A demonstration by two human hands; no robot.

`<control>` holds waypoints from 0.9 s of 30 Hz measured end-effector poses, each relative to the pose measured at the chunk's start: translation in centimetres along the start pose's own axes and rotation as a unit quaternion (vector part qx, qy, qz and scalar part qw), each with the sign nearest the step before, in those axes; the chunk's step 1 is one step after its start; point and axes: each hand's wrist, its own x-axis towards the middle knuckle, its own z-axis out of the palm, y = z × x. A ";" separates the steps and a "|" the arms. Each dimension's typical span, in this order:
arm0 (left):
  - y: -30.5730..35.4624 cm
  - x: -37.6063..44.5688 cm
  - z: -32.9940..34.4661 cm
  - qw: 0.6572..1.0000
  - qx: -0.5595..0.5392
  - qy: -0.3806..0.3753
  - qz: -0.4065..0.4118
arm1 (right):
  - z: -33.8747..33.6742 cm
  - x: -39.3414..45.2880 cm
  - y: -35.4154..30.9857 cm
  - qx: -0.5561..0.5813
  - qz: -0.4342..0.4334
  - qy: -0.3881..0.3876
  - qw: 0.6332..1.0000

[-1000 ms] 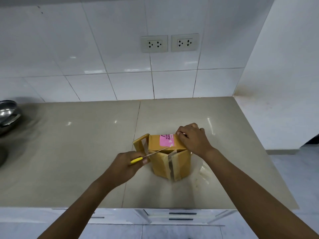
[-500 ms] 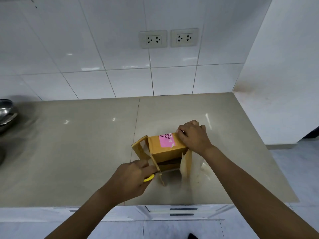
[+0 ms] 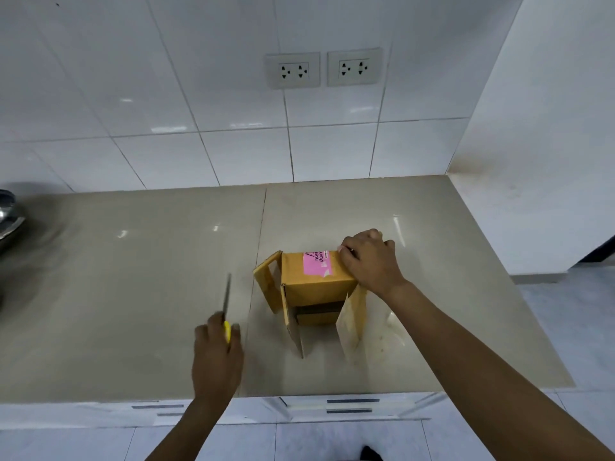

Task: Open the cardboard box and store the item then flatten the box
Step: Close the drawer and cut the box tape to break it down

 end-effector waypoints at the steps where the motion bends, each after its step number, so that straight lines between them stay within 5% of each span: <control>1: -0.4 0.1 1.0 0.998 0.047 -0.034 -0.028 | 0.1 0.0 -0.1 -0.001 0.001 0.003 1.000; 8: 1.5 1.4 3.5 0.983 0.147 -0.104 -0.031 | 0.3 -0.1 0.4 0.017 0.001 0.025 1.000; 11: 3.9 1.5 2.0 0.999 0.003 0.036 0.016 | 0.5 -0.2 0.1 0.035 0.017 0.058 0.998; 13: 6.5 2.1 0.3 0.978 -0.094 0.108 0.151 | 0.4 -0.5 -0.1 0.054 0.035 0.091 0.994; 15: 9.5 3.3 -0.9 0.943 -0.045 0.054 0.326 | 0.0 -0.7 -0.4 0.078 0.052 0.132 0.987; 17: 12.1 4.2 -1.0 0.894 0.099 -0.082 0.429 | -0.7 -1.3 -1.1 0.108 0.077 0.189 0.973; 20: 14.0 4.9 0.3 0.843 0.246 -0.248 0.409 | -1.6 -3.1 -2.5 0.158 0.130 0.286 0.936; 24: 14.8 5.1 1.5 0.835 0.269 -0.256 0.407 | -1.9 -7.4 -5.1 0.265 0.148 0.250 0.919; 27: 14.9 4.7 2.0 0.827 0.284 -0.256 0.413 | -1.2 -10.1 -6.2 0.237 0.184 0.199 0.933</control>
